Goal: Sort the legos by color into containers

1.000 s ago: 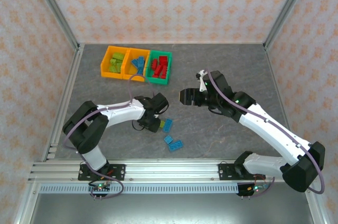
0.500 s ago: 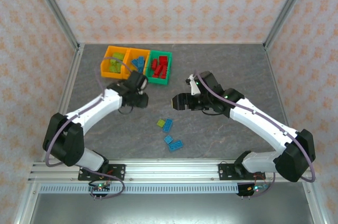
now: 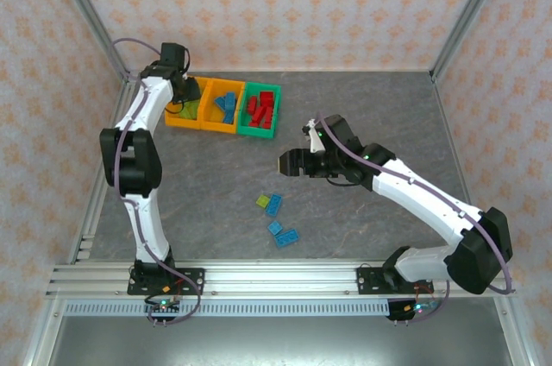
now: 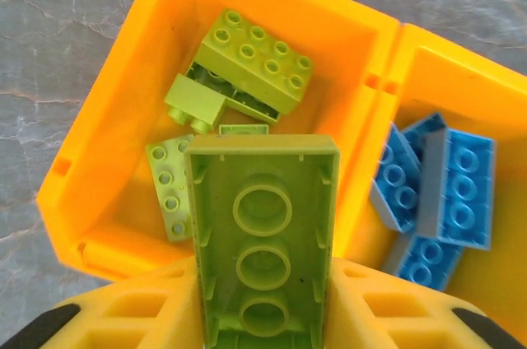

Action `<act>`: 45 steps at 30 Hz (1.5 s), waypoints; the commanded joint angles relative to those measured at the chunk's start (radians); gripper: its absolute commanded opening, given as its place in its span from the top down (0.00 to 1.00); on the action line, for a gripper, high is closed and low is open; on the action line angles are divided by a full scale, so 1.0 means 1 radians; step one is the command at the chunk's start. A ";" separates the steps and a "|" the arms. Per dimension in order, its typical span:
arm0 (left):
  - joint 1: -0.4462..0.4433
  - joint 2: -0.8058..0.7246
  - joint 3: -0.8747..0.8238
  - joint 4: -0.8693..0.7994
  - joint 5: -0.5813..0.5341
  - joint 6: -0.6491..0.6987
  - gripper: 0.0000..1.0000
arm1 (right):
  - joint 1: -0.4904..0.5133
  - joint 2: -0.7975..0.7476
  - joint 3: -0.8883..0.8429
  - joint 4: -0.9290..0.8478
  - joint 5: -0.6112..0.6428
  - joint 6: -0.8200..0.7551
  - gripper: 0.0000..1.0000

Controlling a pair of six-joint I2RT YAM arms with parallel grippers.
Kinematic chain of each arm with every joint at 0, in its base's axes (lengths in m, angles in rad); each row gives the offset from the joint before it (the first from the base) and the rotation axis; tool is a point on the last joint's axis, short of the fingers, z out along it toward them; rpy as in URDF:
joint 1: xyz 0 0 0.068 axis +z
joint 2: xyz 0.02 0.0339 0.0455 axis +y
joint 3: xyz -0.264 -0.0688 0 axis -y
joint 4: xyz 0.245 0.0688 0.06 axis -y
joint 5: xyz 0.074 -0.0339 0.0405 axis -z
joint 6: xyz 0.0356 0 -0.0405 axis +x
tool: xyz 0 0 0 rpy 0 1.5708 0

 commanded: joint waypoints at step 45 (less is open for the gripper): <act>-0.801 -0.527 -0.975 0.242 -0.079 -0.192 0.53 | 0.004 -0.026 -0.065 0.075 0.142 0.092 0.21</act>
